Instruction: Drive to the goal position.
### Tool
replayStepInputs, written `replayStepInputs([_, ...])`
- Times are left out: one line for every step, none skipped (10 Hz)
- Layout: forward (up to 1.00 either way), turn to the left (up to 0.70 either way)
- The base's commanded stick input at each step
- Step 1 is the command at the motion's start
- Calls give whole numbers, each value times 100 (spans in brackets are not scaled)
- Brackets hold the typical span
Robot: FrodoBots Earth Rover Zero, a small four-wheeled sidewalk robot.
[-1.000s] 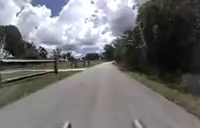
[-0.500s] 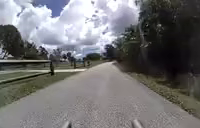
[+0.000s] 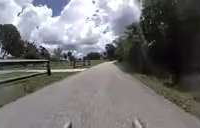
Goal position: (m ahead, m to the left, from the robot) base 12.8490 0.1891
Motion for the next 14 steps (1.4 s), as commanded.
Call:
replayStepInputs([70, 1])
replayStepInputs([70, 1])
replayStepInputs([70, 1])
replayStepInputs([70, 1])
replayStepInputs([70, 1])
replayStepInputs([70, 1])
replayStepInputs([70, 1])
replayStepInputs([70, 1])
replayStepInputs([70, 1])
replayStepInputs([70, 1])
replayStepInputs([70, 1])
replayStepInputs([70, 1])
replayStepInputs([70, 1])
replayStepInputs([70, 1])
